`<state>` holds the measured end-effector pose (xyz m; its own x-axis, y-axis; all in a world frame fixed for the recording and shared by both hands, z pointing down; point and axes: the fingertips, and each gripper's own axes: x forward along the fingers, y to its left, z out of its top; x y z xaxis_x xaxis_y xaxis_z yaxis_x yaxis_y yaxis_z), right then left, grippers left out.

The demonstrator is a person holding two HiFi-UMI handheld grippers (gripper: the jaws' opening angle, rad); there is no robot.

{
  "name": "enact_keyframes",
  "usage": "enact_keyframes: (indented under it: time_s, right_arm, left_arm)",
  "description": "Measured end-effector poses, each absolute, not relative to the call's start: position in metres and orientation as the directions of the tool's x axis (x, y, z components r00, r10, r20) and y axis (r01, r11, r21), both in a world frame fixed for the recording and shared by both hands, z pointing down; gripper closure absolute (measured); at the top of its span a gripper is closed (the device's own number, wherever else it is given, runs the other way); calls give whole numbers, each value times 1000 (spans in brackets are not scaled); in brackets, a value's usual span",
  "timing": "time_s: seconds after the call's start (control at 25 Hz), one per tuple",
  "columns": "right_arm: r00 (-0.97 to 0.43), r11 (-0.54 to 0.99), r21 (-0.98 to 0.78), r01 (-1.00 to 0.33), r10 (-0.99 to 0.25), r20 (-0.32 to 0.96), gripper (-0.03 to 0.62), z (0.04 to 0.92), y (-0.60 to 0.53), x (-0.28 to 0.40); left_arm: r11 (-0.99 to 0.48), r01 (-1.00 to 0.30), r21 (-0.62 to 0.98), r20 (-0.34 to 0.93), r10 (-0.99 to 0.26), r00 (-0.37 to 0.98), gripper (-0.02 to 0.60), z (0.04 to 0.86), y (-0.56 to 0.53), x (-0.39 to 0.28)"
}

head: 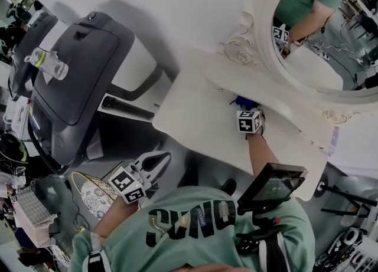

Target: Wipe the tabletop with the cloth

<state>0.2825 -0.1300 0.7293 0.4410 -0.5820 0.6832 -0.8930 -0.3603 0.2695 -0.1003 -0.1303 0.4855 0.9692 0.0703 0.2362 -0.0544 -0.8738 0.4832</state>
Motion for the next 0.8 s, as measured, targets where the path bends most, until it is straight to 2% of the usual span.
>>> enact_keyframes:
  time_s: [0.08,0.2,0.32,0.52,0.64,0.8]
  right_arm:
    - [436,-335,286,-898,-579,689,533,729,-132,280]
    - [358,-150,340,-928,-607,710,533,727,-132,245]
    - [199,79,329,-941,-658,726,533,725,-112,163]
    - [-135,339,127,-932,-652,746,533,724,-39,10]
    - [-199,391,93,-916,-642,740,533,726,-19,-21]
    - [-232,412,77,-908,-647,726,533,723,-22,-10]
  left_arm:
    - [-873,-58,484,236,67,969,575,486,-132,-100]
    - [-871,-53,488,233,71,970,575,488,-131,-99]
    - [-871,-40,489,222,80,972,575,486,-128,-96]
    - [-873,-25,487,214,91,973,575,482,-123,-89]
    - [-874,-15,485,214,102,971,575,482,-119,-86]
    - [-875,3,485,211,120,970,574,480,-107,-79]
